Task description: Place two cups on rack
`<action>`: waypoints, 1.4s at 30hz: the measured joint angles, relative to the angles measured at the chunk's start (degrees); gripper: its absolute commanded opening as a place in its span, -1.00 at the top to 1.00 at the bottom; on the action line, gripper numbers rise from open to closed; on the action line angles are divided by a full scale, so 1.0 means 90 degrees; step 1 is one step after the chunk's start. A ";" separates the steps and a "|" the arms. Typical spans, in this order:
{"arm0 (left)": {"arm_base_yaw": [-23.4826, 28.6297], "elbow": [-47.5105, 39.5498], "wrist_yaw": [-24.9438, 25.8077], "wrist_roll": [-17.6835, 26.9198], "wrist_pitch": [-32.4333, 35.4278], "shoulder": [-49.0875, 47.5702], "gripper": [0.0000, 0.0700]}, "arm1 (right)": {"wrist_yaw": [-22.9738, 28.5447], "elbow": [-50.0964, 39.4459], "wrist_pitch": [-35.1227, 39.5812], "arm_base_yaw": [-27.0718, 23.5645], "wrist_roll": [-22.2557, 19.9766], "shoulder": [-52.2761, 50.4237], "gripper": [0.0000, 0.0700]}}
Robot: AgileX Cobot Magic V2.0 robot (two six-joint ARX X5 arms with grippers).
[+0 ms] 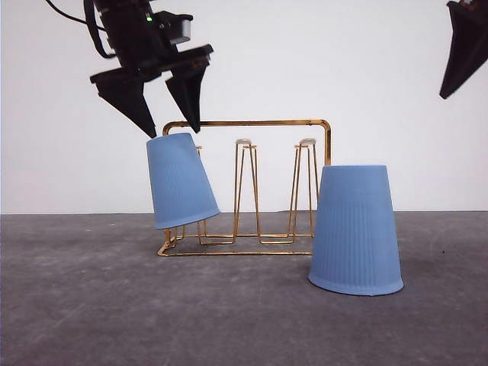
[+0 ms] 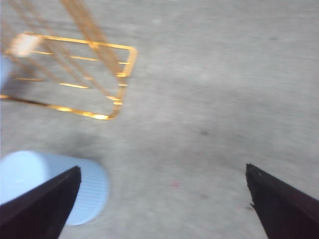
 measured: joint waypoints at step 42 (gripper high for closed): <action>0.0546 -0.3744 -0.0305 -0.0415 -0.0907 -0.4022 -0.37 | 0.0378 0.0000 0.0887 0.2816 0.0266 0.2298 -0.19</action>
